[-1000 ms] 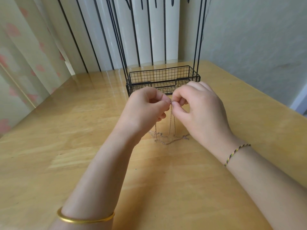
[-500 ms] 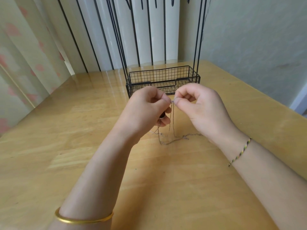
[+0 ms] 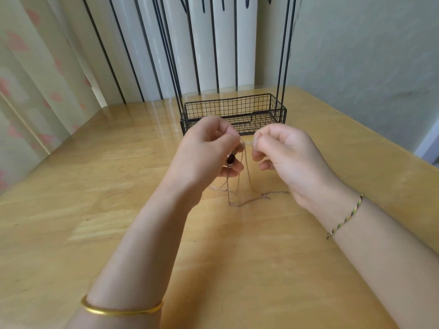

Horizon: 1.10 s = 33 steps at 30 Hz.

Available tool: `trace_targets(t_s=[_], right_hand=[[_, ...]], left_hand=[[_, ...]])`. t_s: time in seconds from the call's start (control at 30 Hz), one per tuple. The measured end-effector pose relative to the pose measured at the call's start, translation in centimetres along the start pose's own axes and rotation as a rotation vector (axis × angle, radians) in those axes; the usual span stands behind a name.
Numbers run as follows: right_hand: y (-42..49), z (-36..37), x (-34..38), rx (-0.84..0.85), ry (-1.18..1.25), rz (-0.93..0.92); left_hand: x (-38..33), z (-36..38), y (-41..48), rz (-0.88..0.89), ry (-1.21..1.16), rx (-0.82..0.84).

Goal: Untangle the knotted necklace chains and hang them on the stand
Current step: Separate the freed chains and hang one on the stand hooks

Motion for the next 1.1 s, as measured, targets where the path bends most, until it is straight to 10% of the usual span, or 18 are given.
trace_targets(t_s=[0.37,0.77,1.1], right_hand=[[-0.9,1.4,-3.8,-0.116,0.567,0.380],[-1.1,1.4,-3.6,-0.020,0.385,0.373],[-1.0,0.5,-3.5,0.023,0.082,0.350]], left_hand=[[1.3,-0.4,0.5,-0.052,-0.138,-0.067],[2.4,0.6,0.5,-0.257,-0.838,0.106],[0.8,-1.7,0.5,-0.031,-0.595,-0.027]])
Point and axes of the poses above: each hand's wrist, its own y-axis towards the middle knuckle, its own z-axis out of the palm, x = y × z, the point moved 10 cm from there along y, towards the middle knuckle, and after that the axes turned 6 degrees about -z, right-handed, at the moved point
